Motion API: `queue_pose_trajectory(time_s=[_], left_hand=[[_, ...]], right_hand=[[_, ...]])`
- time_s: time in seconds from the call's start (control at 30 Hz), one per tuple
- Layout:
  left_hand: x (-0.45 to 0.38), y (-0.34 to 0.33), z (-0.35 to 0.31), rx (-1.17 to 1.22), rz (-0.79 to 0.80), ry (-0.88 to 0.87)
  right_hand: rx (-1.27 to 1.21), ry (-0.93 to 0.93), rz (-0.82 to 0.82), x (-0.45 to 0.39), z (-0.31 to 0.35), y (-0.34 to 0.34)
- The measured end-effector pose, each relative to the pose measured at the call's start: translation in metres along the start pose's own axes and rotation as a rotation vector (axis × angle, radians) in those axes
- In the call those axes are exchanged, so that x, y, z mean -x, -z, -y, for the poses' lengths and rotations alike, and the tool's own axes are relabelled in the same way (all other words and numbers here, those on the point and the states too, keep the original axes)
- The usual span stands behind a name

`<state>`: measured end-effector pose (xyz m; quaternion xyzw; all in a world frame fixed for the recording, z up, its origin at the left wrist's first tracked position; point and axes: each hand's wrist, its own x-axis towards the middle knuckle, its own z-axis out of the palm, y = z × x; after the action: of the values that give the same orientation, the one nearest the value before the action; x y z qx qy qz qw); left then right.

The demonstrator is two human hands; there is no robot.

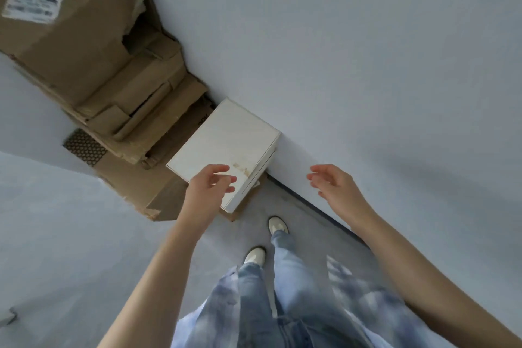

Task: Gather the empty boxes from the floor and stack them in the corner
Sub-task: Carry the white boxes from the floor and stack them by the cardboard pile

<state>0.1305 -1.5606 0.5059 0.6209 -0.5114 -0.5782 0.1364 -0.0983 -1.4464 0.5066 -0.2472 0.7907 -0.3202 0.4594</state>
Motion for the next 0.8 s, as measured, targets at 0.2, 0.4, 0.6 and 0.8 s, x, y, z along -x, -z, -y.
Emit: queue_pose_trajectory(time_s=[0.2, 0.4, 0.6, 0.8], left_hand=[[0.022, -0.015, 0.002, -0.354, 0.188, -0.228], [0.069, -0.088, -0.015, -0.565, 0.502, -0.455], [0.162, -0.201, -0.012, -0.757, 0.826, -0.688], [0.301, -0.315, 0.050, -0.903, 1.092, -0.903]], right_hand=[[0.002, -0.011, -0.152, 0.084, -0.056, 0.012], [-0.181, -0.088, -0.438, 0.186, -0.128, 0.042], [-0.317, -0.261, -0.754, 0.313, -0.223, 0.053], [-0.373, -0.435, -1.000, 0.463, -0.335, 0.048]])
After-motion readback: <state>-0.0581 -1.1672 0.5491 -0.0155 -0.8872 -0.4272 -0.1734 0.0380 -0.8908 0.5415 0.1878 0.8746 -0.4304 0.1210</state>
